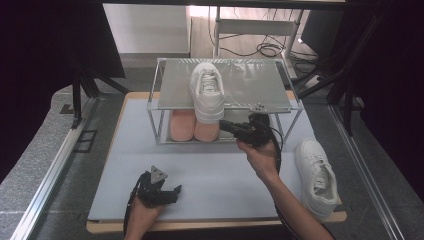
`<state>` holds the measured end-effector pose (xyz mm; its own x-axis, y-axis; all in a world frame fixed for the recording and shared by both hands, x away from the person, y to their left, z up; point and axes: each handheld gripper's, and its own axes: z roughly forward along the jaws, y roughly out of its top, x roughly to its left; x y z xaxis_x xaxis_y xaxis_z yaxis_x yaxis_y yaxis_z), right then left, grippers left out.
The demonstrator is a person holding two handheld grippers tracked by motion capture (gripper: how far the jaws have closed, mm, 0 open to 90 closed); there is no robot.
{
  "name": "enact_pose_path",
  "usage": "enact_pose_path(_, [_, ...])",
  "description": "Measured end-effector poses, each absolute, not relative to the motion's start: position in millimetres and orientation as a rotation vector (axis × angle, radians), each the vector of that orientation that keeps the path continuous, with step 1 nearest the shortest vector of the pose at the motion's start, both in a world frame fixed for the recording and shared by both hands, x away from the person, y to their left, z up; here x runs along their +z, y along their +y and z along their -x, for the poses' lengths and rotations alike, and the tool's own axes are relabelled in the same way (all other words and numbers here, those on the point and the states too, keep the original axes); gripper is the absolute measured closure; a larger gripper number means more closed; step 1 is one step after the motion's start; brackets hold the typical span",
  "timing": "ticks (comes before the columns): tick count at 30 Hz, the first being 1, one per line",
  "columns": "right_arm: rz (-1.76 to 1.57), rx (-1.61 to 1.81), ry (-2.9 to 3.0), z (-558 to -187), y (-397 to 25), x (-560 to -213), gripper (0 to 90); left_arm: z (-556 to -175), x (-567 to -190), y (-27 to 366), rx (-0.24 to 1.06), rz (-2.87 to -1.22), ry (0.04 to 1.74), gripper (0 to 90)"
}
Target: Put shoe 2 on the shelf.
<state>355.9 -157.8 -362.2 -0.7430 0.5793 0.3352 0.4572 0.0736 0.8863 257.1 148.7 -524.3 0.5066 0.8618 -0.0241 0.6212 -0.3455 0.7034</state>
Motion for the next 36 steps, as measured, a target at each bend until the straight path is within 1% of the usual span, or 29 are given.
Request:
enact_pose_path(12, [-1.028,1.72,2.235,-363,-141,-362,90.0,-257,-524,149,0.468,-2.087,1.208,14.8])
enact_pose_path(26, [-1.048,1.671,2.211,-388,-122,-365,90.0,-257,-524,149,0.468,-2.086,1.208,14.8])
enact_pose_path(36, [-1.026,1.642,2.205,-392,-112,-365,90.0,-257,-524,149,0.466,-2.086,1.209,14.8])
